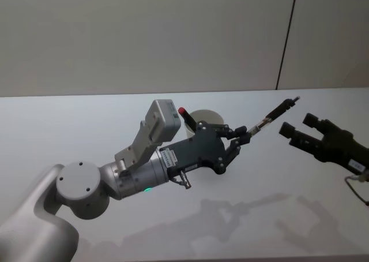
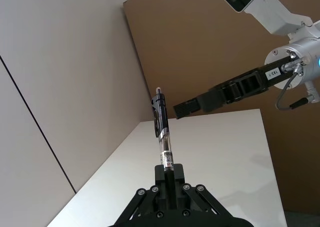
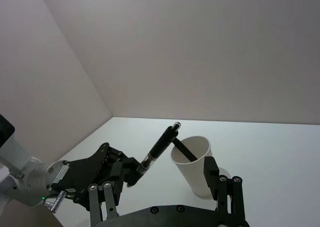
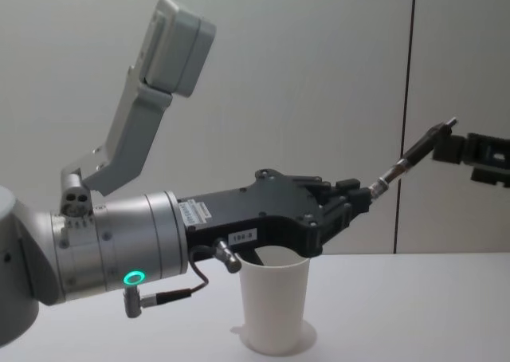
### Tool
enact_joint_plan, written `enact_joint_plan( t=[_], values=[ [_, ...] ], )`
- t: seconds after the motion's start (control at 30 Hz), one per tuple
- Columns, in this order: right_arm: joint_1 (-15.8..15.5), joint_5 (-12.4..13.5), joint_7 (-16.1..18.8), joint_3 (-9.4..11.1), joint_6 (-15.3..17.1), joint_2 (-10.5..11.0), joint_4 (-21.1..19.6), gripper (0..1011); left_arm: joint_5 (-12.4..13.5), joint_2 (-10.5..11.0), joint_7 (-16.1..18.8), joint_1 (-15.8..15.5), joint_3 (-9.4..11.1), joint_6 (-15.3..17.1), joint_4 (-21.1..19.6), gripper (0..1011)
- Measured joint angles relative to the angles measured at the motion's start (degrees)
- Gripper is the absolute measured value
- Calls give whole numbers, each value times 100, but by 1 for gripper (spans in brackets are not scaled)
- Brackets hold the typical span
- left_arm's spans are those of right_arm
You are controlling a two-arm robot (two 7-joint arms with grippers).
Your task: Place the pen into the pen holder.
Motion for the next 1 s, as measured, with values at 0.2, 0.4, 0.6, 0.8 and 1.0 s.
enact_joint_plan(
  t=[0.2,0.4,0.6,0.8,1.0],
  values=[
    [55,49,-249,-110,111,-103,-23,1002,0,0,0,0,0,0,0,107],
    [115,128,-503,-206,273,-192,-29,1002,0,0,0,0,0,0,0,107],
    [169,249,-768,-290,469,-282,-35,1002,0,0,0,0,0,0,0,107],
    [208,398,-1029,-369,643,-370,-52,1002,0,0,0,0,0,0,0,107],
    [236,555,-1286,-425,748,-449,-75,1002,0,0,0,0,0,0,0,107]
  ],
)
